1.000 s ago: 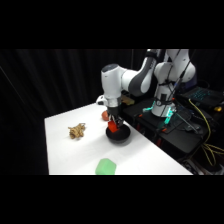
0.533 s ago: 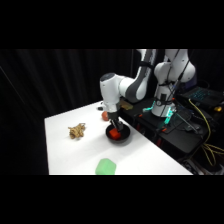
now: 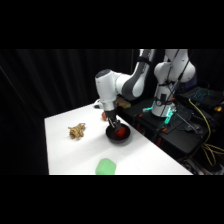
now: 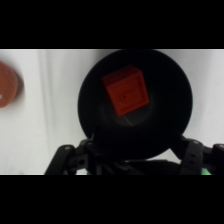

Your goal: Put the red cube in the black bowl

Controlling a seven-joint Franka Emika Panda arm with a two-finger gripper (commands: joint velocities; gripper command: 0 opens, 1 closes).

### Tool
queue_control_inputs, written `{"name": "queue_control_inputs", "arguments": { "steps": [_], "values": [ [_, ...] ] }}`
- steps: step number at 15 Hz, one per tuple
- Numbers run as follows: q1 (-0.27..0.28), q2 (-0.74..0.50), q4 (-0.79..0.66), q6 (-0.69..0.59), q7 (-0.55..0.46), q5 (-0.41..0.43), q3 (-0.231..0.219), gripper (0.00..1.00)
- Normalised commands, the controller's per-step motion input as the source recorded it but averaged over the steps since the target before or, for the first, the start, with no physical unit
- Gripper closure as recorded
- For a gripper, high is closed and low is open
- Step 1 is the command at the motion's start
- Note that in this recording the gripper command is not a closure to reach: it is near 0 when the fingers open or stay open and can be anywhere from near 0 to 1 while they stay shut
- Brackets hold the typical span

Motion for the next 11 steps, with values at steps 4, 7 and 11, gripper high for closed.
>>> {"name": "queue_control_inputs", "arguments": {
  "steps": [4,7,11],
  "values": [
    [0.063,-0.53,0.0,-0.46,0.18,-0.151,-0.033,0.0],
    [0.029,-0.44,0.06,-0.42,0.14,-0.109,-0.013,0.0],
    [0.007,-0.3,0.09,-0.32,0.06,-0.058,-0.001,0.0]
  ]
}}
